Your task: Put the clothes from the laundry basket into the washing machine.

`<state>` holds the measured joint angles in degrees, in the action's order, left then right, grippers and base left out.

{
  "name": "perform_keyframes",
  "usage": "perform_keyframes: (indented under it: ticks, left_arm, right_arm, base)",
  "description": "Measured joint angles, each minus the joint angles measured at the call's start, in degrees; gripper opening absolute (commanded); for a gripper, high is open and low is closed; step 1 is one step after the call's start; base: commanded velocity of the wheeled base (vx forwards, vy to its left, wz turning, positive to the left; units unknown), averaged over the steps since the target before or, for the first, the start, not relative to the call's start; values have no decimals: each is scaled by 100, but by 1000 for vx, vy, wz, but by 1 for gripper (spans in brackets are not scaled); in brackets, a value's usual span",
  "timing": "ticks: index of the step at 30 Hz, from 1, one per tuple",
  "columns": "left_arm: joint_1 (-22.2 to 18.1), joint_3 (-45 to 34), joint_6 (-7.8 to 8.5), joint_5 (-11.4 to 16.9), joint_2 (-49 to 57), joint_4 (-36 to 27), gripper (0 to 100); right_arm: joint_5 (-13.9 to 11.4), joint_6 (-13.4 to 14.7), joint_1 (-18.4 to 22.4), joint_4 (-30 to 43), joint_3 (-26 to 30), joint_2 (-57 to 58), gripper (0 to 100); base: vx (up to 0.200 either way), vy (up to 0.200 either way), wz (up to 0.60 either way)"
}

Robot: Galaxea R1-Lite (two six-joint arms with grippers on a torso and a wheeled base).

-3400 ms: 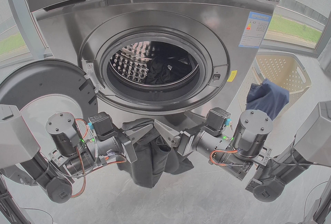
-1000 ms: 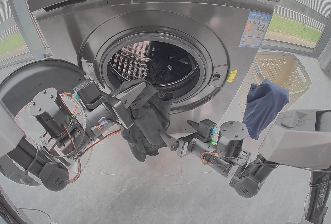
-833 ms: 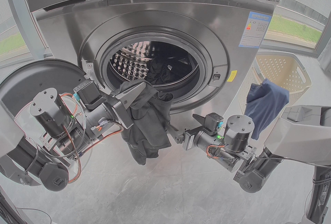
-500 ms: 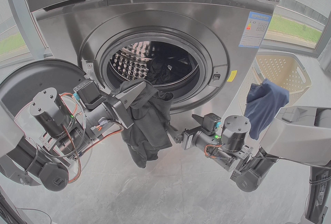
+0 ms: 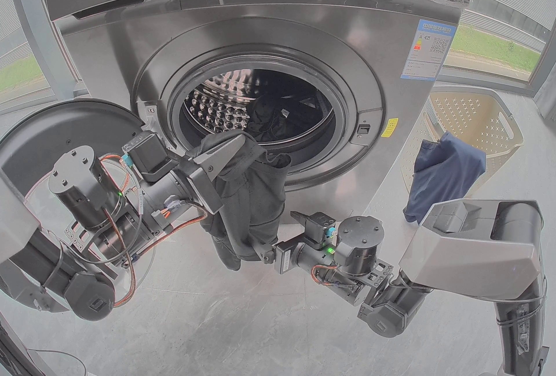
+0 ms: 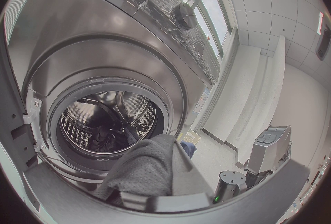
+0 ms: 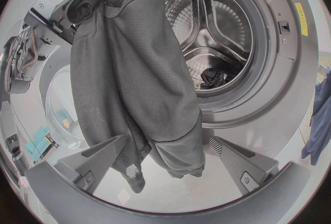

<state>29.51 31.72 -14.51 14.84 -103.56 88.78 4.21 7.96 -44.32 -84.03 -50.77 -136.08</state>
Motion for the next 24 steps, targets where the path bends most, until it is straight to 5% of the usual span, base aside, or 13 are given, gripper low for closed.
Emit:
perform_keyframes:
  ticks: [12, 24]
  left_arm:
    - [17, 2, -5, 2, 39, -2, 0]
    - [28, -35, -5, 10, 63, -2, 0]
  right_arm:
    - [-7, -6, 489, 85, -575, 0, 100]
    - [-312, -9, 469, 26, -1072, 11, 100]
  base:
    - [0, 0, 0]
    - [0, 0, 0]
